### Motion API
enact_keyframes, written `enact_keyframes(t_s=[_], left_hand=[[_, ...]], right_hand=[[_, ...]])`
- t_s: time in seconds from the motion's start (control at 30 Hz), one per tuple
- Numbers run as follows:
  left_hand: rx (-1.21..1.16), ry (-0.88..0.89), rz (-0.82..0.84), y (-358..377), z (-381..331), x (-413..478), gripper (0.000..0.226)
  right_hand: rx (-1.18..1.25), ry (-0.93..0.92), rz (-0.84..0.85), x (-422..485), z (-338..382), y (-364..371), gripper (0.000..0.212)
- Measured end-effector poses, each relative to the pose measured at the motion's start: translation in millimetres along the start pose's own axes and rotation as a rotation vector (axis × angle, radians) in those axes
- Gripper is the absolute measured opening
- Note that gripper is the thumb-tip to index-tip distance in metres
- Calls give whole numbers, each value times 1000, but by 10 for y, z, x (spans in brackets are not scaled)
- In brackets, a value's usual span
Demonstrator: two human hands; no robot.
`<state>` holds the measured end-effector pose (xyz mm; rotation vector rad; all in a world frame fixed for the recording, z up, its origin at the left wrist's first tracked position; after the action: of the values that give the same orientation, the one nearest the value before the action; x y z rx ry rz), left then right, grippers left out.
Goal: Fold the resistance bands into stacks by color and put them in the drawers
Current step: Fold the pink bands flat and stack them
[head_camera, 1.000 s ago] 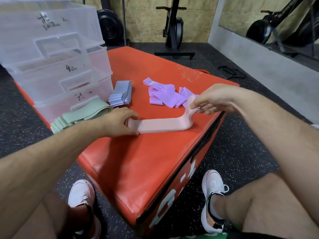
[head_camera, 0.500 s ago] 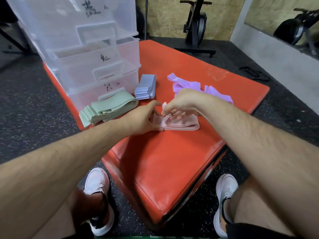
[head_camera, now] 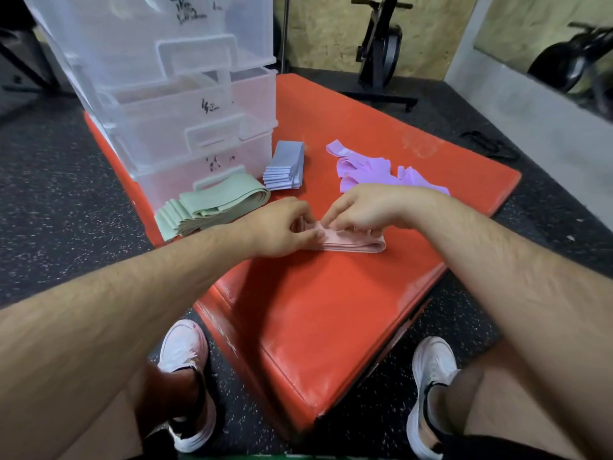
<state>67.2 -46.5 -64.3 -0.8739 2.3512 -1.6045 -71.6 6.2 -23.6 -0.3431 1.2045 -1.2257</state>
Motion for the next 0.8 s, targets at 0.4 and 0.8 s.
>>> enact_keyframes(t_s=[0.4,0.8], left_hand=[[-32,-241,174,-46,-117,172,63],[-530,-381,-52,-89,-225,381,52]], right_hand=[[88,221,-243,62,-630,-158,30],[258,-361,-544,217,-230,-680,34]])
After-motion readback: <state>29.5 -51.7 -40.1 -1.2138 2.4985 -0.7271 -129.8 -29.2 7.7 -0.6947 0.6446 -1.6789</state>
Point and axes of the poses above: each hand's wrist, its own x-axis towards the middle knuckle, its own y-axis out of the palm, z = x × y, the point moved 6 cm from there along x, towards the middle knuckle, and after that the axes turned 8 degrees about y, right-handed, at the moved point
